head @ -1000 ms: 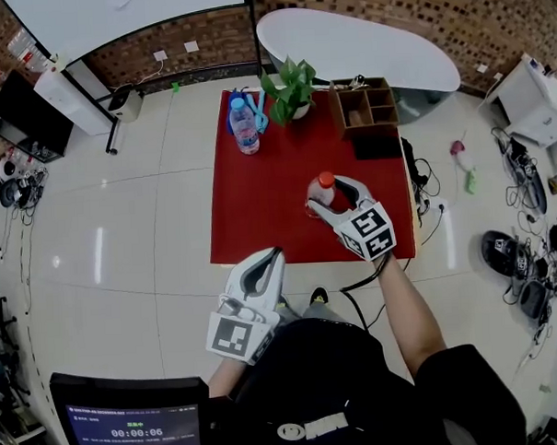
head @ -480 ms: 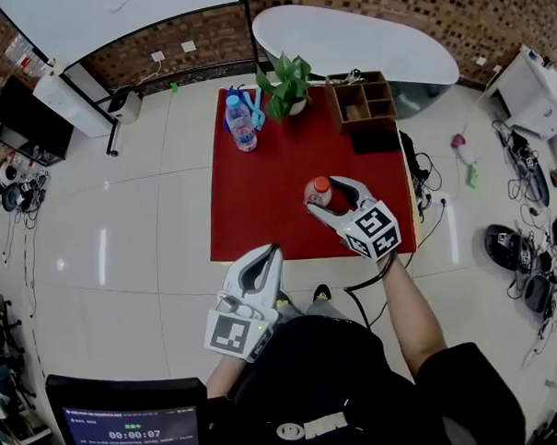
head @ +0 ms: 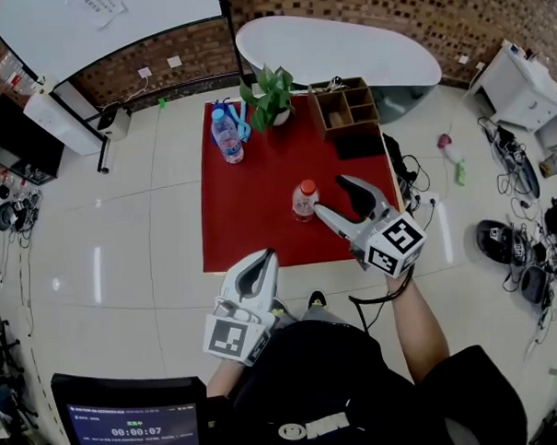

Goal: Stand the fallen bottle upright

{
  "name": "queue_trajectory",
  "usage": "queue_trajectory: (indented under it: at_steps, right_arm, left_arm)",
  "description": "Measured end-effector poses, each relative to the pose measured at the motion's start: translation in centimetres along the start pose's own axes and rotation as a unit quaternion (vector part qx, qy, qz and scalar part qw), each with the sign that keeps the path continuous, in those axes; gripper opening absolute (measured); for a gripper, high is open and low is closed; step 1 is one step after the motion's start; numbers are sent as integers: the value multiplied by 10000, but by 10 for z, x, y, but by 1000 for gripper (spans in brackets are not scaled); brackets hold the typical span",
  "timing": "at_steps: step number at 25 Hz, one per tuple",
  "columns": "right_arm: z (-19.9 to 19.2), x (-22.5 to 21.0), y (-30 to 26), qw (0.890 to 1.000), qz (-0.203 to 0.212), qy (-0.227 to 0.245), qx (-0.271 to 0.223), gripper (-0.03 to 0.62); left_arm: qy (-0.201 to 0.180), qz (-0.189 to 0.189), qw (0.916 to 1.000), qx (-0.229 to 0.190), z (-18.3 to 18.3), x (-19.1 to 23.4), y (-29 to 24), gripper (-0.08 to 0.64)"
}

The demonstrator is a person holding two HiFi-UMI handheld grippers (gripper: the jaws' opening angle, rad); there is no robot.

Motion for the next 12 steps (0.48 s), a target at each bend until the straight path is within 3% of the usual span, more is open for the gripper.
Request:
queue_trajectory:
  at_steps: [3, 4, 5, 12]
  right_arm:
    - [18, 14, 32, 9977, -90, -446, -506, 284]
    - [15, 19, 39, 9972, -206, -491, -517, 213]
    - [8, 26, 44, 9973, -300, -475, -464, 6]
    - [-24, 70, 42, 9996, -124, -241, -48, 2]
  left_arm:
    - [19, -23, 10000, -13, 1, 0, -1, 8]
    - [24, -35, 10000, -21, 1, -1, -2, 8]
    - [30, -51, 10000, -25, 2, -1, -3, 8]
    - [16, -256, 9996, -71, 1, -8, -2, 8]
Point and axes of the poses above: the fingertips, and each gripper's own axes: y backward along the fingers, x to its left, z out of its top, the point moved 1 cm from there along y, backward along the fingers, and after that the axes turned 12 degrees about x, right-handed, at the moved point
